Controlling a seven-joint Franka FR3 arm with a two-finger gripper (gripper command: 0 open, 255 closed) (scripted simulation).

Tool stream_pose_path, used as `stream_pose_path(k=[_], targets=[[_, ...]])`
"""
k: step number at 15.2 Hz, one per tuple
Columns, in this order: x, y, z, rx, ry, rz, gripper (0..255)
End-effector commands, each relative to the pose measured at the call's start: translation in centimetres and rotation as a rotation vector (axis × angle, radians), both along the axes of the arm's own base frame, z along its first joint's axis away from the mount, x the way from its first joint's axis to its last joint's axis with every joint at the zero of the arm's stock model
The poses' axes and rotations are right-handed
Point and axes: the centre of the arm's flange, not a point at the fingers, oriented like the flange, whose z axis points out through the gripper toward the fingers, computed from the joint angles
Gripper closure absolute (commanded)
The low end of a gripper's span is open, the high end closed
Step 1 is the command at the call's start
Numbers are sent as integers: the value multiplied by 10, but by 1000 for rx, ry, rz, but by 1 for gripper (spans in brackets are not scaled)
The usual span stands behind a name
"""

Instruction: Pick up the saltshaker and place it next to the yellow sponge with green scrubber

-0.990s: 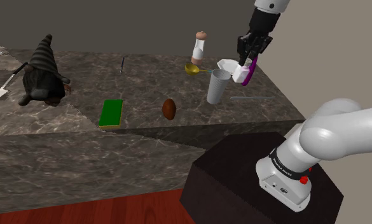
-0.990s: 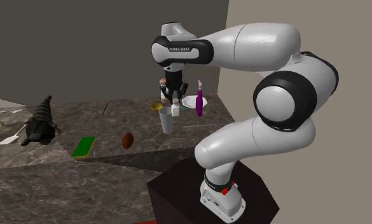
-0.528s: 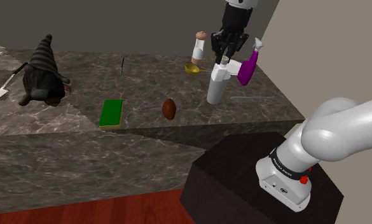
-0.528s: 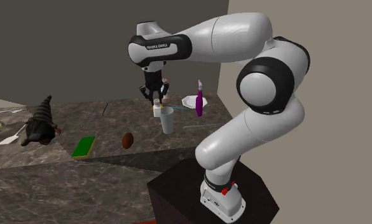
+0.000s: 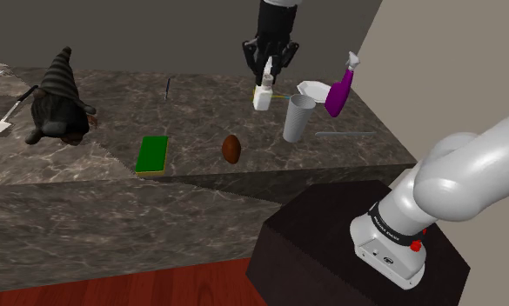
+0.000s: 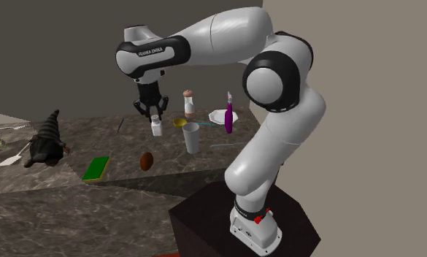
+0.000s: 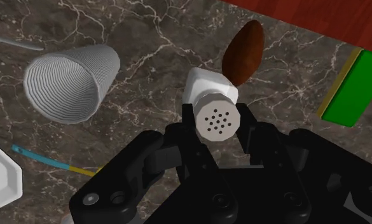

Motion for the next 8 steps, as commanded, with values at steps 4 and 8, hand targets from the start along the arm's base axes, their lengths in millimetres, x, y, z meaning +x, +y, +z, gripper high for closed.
stream_pose_path(k=[4,8], targets=[[38,58,1,1,0,-1,255],[67,102,1,1,0,-1,255]])
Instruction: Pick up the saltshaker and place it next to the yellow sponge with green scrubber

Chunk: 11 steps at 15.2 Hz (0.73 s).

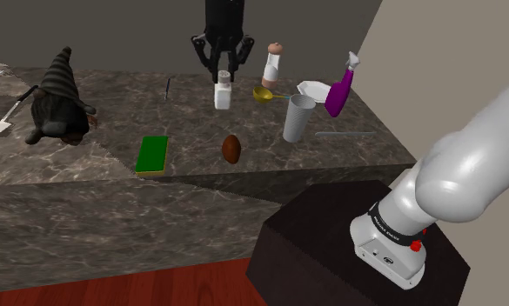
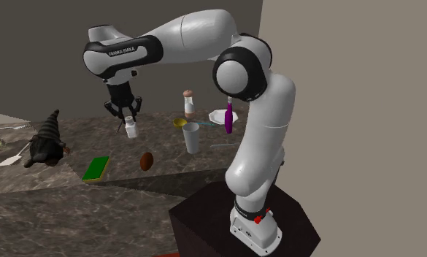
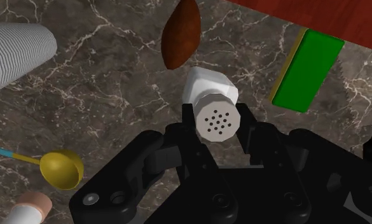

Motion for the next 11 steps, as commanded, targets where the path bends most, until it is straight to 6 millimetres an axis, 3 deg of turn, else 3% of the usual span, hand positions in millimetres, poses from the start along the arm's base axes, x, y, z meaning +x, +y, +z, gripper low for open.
stream_pose_path(k=[1,6,7,11], targets=[[17,22,0,1,0,-1,255],[53,77,0,1,0,-1,255],[66,96,0,1,0,-1,255],[66,96,-21,1,0,-1,255]])
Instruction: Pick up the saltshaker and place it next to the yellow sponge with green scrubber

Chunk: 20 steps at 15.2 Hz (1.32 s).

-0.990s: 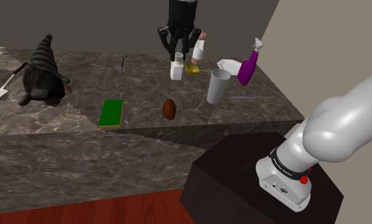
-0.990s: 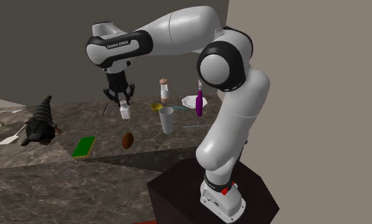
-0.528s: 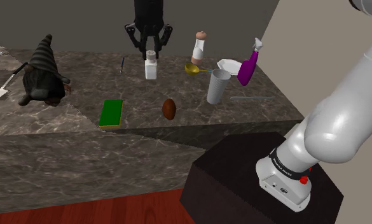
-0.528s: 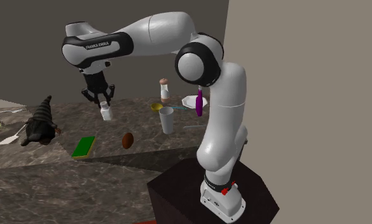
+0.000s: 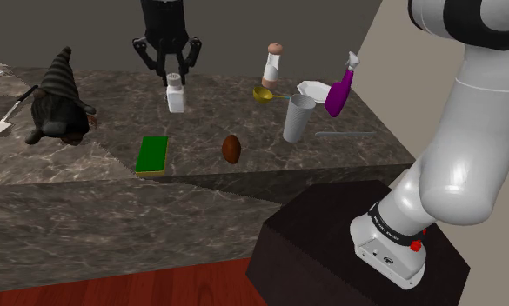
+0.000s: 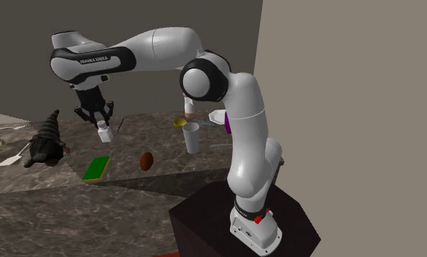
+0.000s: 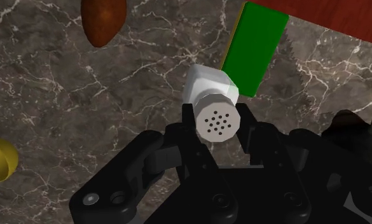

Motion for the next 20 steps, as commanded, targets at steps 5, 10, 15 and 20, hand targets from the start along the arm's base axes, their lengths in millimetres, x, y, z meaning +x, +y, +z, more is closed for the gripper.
stream_pose_path(k=[5,10,15,20], targets=[[0,0,-31,0,-1,0,255],[0,0,-57,0,-1,0,255],[0,0,-84,0,-1,0,255],[0,0,-110,0,-1,0,255]])
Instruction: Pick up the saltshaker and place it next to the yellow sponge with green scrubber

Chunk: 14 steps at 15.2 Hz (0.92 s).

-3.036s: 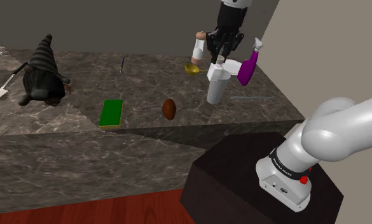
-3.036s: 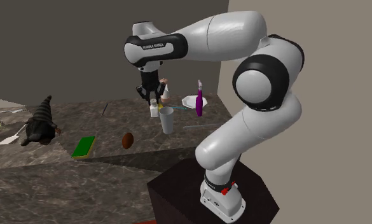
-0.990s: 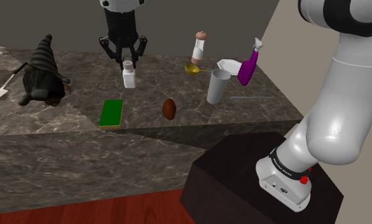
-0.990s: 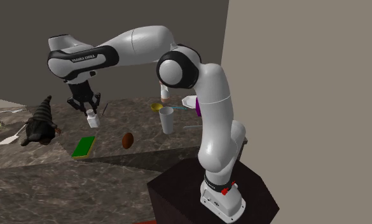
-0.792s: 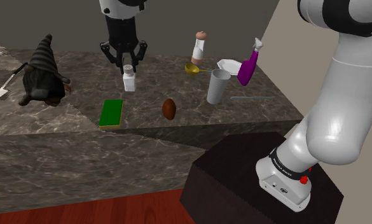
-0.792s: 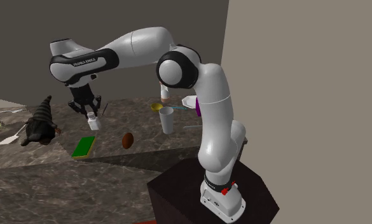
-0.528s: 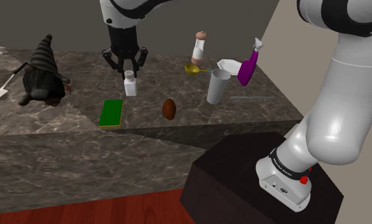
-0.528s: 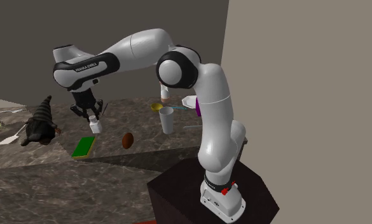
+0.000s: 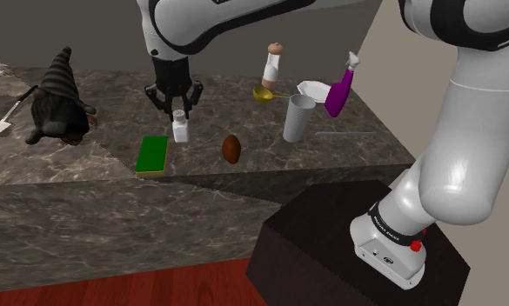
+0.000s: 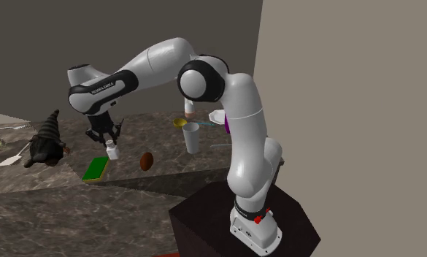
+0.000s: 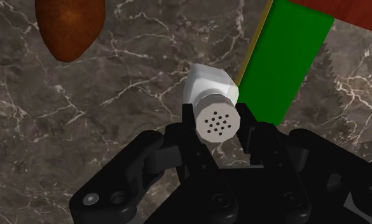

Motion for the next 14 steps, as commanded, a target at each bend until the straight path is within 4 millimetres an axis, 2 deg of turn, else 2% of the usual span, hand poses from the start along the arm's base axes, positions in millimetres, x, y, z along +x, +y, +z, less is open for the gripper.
stream_pose_path(k=[1,6,13,14], targets=[[-1,0,-10,0,0,0,255],[-1,0,-33,0,0,0,255],[-1,0,-33,0,0,0,255],[-1,0,-33,0,0,0,0]])
